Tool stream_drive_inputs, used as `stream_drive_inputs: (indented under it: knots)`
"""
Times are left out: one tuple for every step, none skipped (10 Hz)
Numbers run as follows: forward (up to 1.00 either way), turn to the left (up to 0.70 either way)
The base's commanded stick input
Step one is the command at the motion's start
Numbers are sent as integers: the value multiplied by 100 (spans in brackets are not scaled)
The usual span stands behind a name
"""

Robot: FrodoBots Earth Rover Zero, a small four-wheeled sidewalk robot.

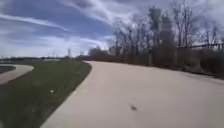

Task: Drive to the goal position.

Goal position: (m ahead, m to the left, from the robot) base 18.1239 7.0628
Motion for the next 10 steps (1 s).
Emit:
stream_drive_inputs:
  knots:
    - [100, 1]
    - [100, 1]
    - [100, 1]
    - [100, 1]
    - [100, 1]
    - [100, 2]
    - [100, 3]
    - [100, 2]
    - [100, 1]
    - [100, 1]
